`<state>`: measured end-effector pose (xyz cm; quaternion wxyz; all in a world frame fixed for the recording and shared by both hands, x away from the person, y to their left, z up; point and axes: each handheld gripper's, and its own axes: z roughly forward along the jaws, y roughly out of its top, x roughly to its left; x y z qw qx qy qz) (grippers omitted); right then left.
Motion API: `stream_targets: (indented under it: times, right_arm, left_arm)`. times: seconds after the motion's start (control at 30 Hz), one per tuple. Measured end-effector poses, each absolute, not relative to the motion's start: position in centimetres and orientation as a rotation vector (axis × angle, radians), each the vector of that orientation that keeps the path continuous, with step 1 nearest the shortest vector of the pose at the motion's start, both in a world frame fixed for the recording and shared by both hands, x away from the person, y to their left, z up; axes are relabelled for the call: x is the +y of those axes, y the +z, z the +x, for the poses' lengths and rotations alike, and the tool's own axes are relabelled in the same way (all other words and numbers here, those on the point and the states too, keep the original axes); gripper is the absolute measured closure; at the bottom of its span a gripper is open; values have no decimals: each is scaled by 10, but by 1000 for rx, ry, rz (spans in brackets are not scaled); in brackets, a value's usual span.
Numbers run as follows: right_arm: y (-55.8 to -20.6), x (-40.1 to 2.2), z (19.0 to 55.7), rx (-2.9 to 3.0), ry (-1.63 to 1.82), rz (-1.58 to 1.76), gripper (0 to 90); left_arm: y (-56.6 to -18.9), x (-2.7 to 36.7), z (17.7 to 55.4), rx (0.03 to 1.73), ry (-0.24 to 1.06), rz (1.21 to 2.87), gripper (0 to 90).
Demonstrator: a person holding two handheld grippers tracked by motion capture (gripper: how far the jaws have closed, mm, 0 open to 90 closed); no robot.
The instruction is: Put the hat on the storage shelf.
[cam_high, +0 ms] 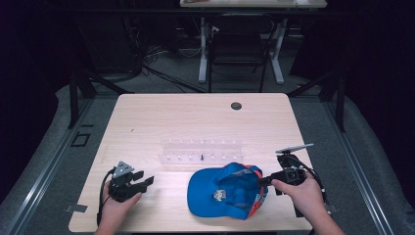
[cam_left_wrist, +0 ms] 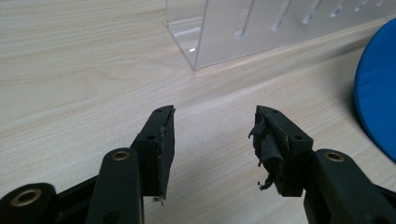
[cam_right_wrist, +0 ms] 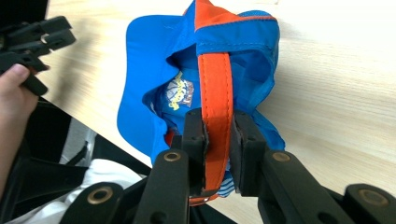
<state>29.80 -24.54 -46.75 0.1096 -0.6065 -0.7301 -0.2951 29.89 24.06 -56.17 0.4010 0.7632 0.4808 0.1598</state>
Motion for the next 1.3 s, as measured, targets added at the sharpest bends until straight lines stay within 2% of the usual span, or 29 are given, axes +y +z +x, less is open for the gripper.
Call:
stream_targets:
  times: [1.3]
  right_arm:
    - [-383,-220,323,-2348,-630,-1848,780]
  left_arm:
    - [-562,241,299,1216,401,1928,490]
